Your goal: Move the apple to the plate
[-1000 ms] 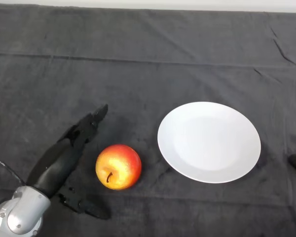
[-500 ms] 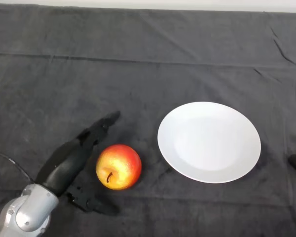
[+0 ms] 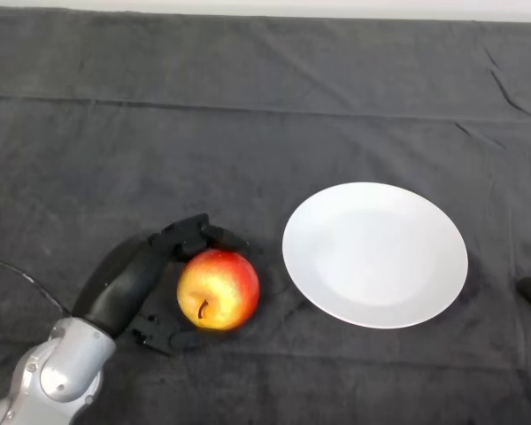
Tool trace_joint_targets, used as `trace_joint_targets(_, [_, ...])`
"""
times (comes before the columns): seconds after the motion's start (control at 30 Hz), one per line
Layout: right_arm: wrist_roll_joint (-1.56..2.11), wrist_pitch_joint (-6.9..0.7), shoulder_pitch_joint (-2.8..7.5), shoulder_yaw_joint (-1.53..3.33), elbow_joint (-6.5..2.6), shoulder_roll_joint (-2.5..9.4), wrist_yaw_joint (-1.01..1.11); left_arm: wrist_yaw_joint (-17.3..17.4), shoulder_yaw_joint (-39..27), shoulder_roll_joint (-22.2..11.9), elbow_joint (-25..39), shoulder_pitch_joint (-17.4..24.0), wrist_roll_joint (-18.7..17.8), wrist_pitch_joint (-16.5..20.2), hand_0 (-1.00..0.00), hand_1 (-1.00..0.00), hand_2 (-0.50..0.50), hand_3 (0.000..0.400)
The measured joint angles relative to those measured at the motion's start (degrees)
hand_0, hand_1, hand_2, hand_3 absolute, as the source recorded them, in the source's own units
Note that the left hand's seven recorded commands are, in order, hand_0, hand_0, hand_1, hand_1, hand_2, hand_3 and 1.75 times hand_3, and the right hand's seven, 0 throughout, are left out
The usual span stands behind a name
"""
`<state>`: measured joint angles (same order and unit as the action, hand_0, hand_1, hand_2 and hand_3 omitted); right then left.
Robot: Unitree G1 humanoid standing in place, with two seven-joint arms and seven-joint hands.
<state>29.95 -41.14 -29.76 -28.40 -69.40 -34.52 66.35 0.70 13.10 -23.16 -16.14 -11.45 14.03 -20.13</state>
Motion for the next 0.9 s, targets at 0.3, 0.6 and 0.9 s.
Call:
trace_joint_targets(0.3, [0.00,0.00,0.00,0.00,0.02,0.00,-0.07,-1.7,-0.1,0.7,0.2,-3.1,-0.2,3.2,-1.00,-1.00,0.00,0.400])
trace_joint_targets(0.6, [0.01,0.00,0.00,0.00,0.04,0.00,-0.27,-5.6,1.0,3.3,0.5,-6.0,0.2,5.2,-1.00,-1.00,0.00,0.400])
trace_joint_targets(0.9, [0.01,0.00,0.01,0.00,0.05,0.01,-0.34,-6.9,5.3,4.8,0.2,-13.1,0.3,5.3,-1.00,-1.00,0.00,0.400])
